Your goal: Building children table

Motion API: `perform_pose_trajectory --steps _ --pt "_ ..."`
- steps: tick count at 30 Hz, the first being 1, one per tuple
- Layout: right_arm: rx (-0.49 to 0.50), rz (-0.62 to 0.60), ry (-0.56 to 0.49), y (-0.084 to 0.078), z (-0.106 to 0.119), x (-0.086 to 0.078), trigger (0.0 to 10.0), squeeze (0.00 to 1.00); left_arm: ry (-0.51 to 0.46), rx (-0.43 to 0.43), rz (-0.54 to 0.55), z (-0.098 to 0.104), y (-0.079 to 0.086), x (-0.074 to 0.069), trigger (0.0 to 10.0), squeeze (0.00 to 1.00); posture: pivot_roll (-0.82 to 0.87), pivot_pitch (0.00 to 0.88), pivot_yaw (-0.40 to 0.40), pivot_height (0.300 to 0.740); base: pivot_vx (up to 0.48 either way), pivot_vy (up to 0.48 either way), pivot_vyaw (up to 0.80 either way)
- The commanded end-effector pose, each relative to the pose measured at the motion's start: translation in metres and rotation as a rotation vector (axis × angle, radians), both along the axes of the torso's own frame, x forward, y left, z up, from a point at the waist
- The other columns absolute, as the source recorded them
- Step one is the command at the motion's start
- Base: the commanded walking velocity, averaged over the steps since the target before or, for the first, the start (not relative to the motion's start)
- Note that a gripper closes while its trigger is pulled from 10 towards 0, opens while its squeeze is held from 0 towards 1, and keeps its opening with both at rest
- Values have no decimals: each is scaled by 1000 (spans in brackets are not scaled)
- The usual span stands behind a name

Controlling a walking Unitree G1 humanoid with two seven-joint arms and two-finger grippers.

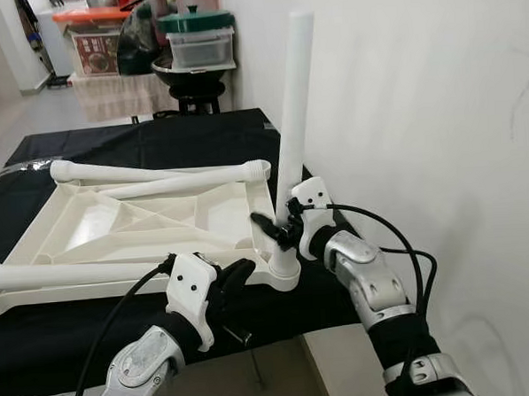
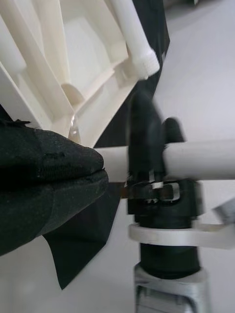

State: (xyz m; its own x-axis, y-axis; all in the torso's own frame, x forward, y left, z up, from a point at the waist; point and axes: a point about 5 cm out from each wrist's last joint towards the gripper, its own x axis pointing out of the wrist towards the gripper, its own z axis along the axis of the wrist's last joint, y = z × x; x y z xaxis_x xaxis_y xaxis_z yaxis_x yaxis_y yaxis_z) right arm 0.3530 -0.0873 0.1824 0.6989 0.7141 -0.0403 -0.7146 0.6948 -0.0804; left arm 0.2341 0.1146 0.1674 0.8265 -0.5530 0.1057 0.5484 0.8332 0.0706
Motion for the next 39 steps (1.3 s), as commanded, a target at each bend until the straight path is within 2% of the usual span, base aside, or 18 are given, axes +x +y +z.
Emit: perform_pose_trajectory --steps 1,4,5,6,13,14,15,16,25,27,29,31,32,33,34,36,38,39 --pt "3 123 -18 2 12 -1 10000 0 8 7 0 -4 -1 0 10000 0 -27 0 -84 740 0 0 0" --pt "-98 424 -1 -13 15 -2 10000 0 8 6 1 -6 -2 1 10000 0 -20 0 -91 740 0 0 0" --pt "-98 424 -1 -13 15 -2 10000 0 8 6 1 -6 -2 1 10000 0 -20 0 -91 740 0 0 0" --pt "-266 548 23 -27 6 -2 10000 0 10 7 3 -7 -2 1 10000 0 -6 0 -95 740 0 0 0" --pt "-215 499 104 -44 17 15 10000 0 13 11 5 -9 -2 3 10000 0 2 0 -91 740 0 0 0" --pt "-215 480 110 -48 17 17 4000 0 13 11 4 -9 -2 3 10000 0 2 0 -91 740 0 0 0" --pt "-215 480 110 -48 17 17 4000 0 13 11 4 -9 -2 3 10000 0 2 0 -91 740 0 0 0" --pt "-209 467 124 -52 18 18 39 0 13 11 4 -10 -2 3 10000 0 6 0 -90 740 0 0 0" --pt "-176 400 126 -80 13 17 0 0 8 9 2 -9 -3 4 10000 0 6 0 -83 740 0 0 0" --pt "-210 270 134 -99 2 14 0 0 5 8 1 -8 -3 3 10000 0 -5 0 -88 740 0 0 0" --pt "-210 270 134 -99 2 14 0 0 5 8 1 -8 -3 3 10000 0 -5 0 -88 740 0 0 0" --pt "-213 131 172 -101 -13 13 0 0 3 7 0 -7 -2 3 10000 0 -10 0 -94 740 0 0 0" --pt "-93 -220 200 -89 -30 15 0 0 1 8 0 -6 -1 2 10000 0 -12 0 -102 740 0 0 0" --pt "-93 -220 200 -89 -30 15 0 0 1 8 0 -6 -1 2 10000 0 -12 0 -102 740 0 0 0" --pt "-16 -479 255 -85 -43 12 0 0 -1 9 1 -6 0 2 10000 0 -17 0 -100 740 0 0 0" --pt "-16 -479 255 -85 -43 12 0 0 -1 9 1 -6 0 2 10000 0 -17 0 -100 740 0 0 0" --pt "-28 -511 276 -27 -68 -23 0 0 -3 13 4 -5 2 3 10000 0 -19 0 -80 740 0 0 0" --pt "-28 -511 276 -27 -68 -23 0 0 -3 13 4 -5 2 3 10000 0 -19 0 -80 740 0 0 0"
